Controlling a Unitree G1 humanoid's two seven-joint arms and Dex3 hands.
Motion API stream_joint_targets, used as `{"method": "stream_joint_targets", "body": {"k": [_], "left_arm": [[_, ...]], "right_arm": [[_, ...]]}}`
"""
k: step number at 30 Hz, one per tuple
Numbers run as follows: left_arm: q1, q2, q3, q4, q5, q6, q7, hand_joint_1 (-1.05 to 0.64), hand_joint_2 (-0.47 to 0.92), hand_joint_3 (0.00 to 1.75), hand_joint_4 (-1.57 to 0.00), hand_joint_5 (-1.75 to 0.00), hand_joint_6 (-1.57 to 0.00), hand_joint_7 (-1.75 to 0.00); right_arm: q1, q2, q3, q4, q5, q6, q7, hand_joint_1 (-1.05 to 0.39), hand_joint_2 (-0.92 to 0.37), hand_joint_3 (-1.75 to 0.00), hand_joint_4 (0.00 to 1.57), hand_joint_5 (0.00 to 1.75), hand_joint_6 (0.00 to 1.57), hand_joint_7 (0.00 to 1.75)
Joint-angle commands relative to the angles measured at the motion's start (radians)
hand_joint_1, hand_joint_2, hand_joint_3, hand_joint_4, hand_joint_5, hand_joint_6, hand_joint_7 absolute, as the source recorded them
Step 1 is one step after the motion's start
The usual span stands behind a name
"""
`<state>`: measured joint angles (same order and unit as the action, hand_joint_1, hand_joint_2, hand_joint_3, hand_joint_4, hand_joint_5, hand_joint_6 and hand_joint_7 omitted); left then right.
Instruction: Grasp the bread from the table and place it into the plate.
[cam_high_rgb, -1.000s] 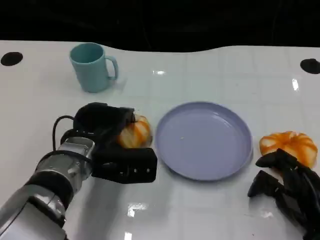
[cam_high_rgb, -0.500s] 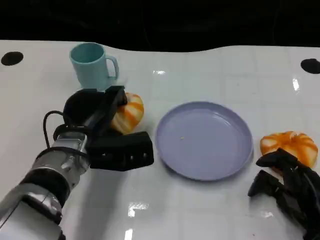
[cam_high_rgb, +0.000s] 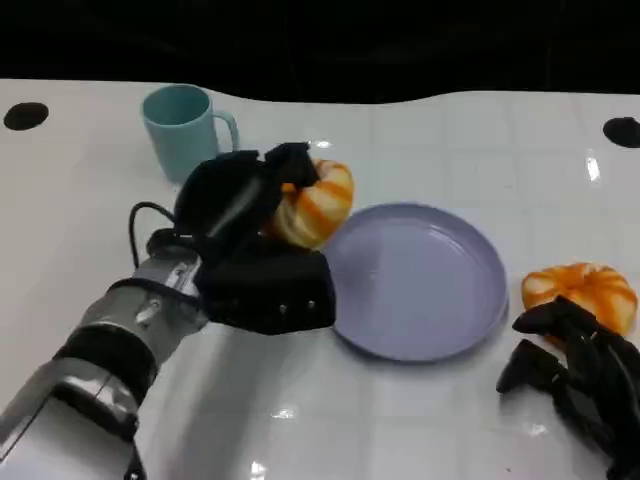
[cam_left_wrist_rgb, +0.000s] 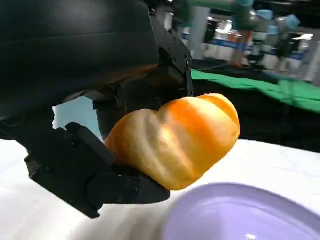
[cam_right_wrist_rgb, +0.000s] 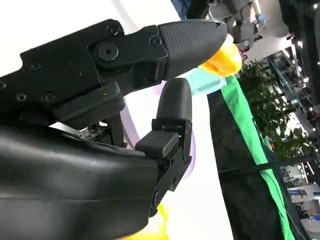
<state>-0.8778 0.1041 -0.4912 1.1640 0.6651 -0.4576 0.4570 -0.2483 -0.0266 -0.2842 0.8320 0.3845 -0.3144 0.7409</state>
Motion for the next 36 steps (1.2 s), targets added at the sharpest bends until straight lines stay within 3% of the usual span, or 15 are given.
{"method": "stream_joint_targets", "body": {"k": [1, 4, 8, 15, 27, 30, 32, 34, 36], "left_arm": [[-0.052, -0.022, -0.003, -0.002, -0.002, -0.021, -0.013, -0.18, 0.57, 1.06, -0.9, -1.75, -0.7, -1.74], [-0.054, -0.023, -0.002, 0.003, -0.002, -0.023, -0.011, -0.18, 0.56, 1.07, -0.9, -1.75, -0.7, -1.75], [-0.08, -0.059, -0.017, 0.006, -0.001, -0.033, -0.067, -0.19, 0.59, 1.14, -0.93, -1.75, -0.71, -1.75], [-0.148, -0.145, -0.091, 0.043, 0.048, -0.003, -0.148, -0.18, 0.51, 1.13, -0.93, -1.75, -0.71, -1.75], [-0.176, -0.18, -0.13, 0.075, 0.084, 0.033, -0.143, -0.2, 0.51, 1.1, -0.94, -1.75, -0.7, -1.75], [-0.188, -0.186, -0.133, 0.082, 0.078, 0.059, -0.205, -0.22, 0.62, 0.86, -0.83, -1.75, -0.69, -1.53], [-0.191, -0.185, -0.125, 0.08, 0.067, 0.068, -0.24, -0.23, 0.65, 0.8, -0.8, -1.75, -0.7, -1.47], [-0.194, -0.183, -0.116, 0.077, 0.054, 0.075, -0.276, -0.28, 0.73, 0.44, -0.73, -1.68, -0.82, -0.94], [-0.194, -0.183, -0.113, 0.074, 0.051, 0.078, -0.287, -0.29, 0.78, 0.29, -0.71, -1.67, -0.88, -0.77]], "right_arm": [[0.012, -0.012, -0.001, 0.019, 0.002, 0.016, 0.001, -0.54, -0.92, -0.24, 0.64, 1.6, 0.59, 1.26], [0.011, -0.012, -0.001, 0.02, 0.002, 0.016, 0.002, -0.54, -0.92, -0.23, 0.64, 1.6, 0.59, 1.26], [0.01, -0.01, -0.005, 0.022, 0.01, 0.021, 0.012, -0.52, -0.92, -0.25, 0.63, 1.59, 0.58, 1.25], [0.012, -0.003, -0.001, 0.019, -0.002, 0.003, 0.001, -0.54, -0.92, -0.24, 0.65, 1.61, 0.6, 1.27], [0.011, -0.004, 0.001, 0.017, 0.001, 0.01, 0.006, -0.54, -0.92, -0.24, 0.62, 1.62, 0.57, 1.3], [0.013, -0.002, -0.002, 0.014, 0.009, 0.022, 0.011, -0.52, -0.92, -0.23, 0.61, 1.61, 0.57, 1.3], [0.016, -0.002, 0.001, 0.011, 0.003, 0.015, 0.007, -0.52, -0.92, -0.23, 0.6, 1.61, 0.56, 1.3], [0.019, -0.003, 0.005, 0.008, -0.006, 0.003, 0.002, -0.53, -0.92, -0.25, 0.6, 1.6, 0.56, 1.3], [0.02, -0.004, 0.006, 0.008, -0.008, -0.001, 0.0, -0.53, -0.92, -0.26, 0.61, 1.6, 0.56, 1.3]]}}
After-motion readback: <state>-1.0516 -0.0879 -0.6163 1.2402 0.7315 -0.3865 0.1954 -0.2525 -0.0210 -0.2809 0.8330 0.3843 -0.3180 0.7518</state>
